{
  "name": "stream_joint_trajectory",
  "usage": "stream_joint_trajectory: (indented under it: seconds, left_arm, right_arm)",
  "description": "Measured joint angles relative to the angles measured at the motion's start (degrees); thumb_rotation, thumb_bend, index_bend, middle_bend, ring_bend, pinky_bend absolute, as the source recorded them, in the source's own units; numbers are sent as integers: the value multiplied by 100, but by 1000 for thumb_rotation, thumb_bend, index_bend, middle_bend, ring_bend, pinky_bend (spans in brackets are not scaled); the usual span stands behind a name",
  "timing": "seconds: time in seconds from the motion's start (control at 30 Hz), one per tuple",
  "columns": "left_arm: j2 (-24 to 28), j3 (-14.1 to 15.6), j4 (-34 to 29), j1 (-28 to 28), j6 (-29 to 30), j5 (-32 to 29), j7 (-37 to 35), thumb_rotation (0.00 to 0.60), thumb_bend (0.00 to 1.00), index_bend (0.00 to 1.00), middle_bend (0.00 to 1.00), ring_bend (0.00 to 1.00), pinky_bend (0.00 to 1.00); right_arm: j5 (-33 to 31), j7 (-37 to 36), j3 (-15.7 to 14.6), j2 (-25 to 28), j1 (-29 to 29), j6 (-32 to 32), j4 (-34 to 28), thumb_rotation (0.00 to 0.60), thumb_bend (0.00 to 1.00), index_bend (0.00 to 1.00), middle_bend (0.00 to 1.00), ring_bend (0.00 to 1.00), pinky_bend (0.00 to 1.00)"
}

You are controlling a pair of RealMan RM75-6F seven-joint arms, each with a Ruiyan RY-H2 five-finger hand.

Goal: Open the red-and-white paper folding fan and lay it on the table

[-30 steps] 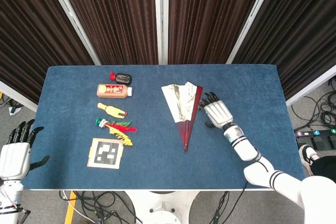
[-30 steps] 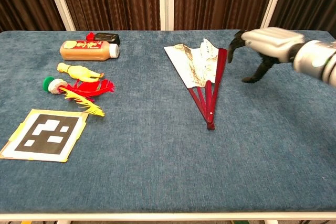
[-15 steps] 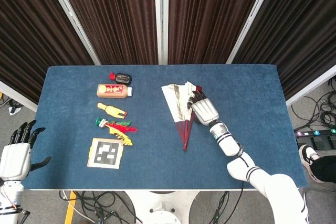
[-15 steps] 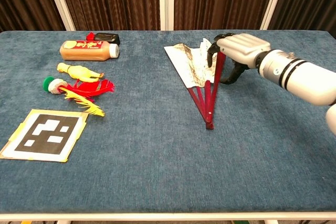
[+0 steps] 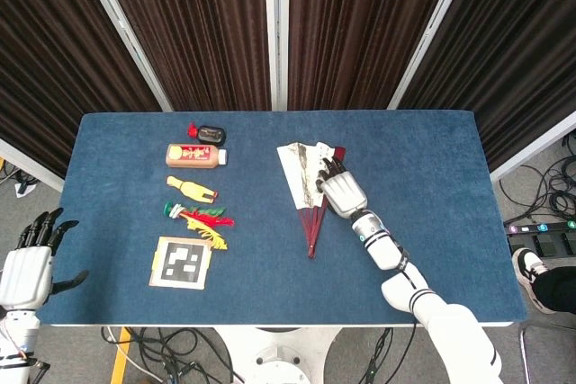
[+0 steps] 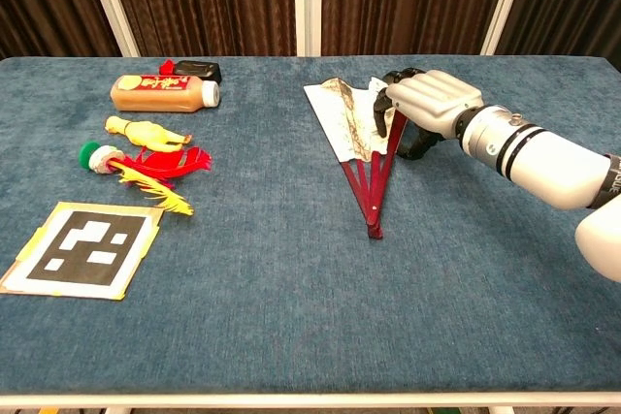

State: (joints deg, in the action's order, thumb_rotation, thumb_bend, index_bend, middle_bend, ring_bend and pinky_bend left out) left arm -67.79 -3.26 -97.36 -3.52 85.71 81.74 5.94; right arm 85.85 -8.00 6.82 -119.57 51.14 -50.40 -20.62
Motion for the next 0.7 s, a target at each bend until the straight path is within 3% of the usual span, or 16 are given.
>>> stream_joint_trajectory:
  seconds: [0.13, 0.3, 0.43, 0.7]
  left_arm:
    - [14, 9, 2, 15, 13, 18, -72, 600, 0, 280, 186, 78, 154]
    - [10, -14, 16, 9, 27, 22, -89, 600, 0, 280, 186, 78, 155]
    - [9, -34, 23, -11, 52, 72, -70, 600, 0, 280, 186, 78, 154]
    - [36, -84, 40, -96, 19, 134, -53, 600, 0, 280, 186, 78, 155]
  right_arm:
    - [90, -178, -73, -95, 30, -214, 235, 600, 578, 654, 343, 0, 0]
    - [117, -358, -85, -58, 64, -409, 284, 600, 590, 758, 427, 3, 0]
    - [125, -387, -72, 35, 76, -608, 215, 600, 587, 832, 481, 100, 0]
    - [162, -335, -23, 340, 87, -1197, -144, 600, 589, 845, 607, 239, 3]
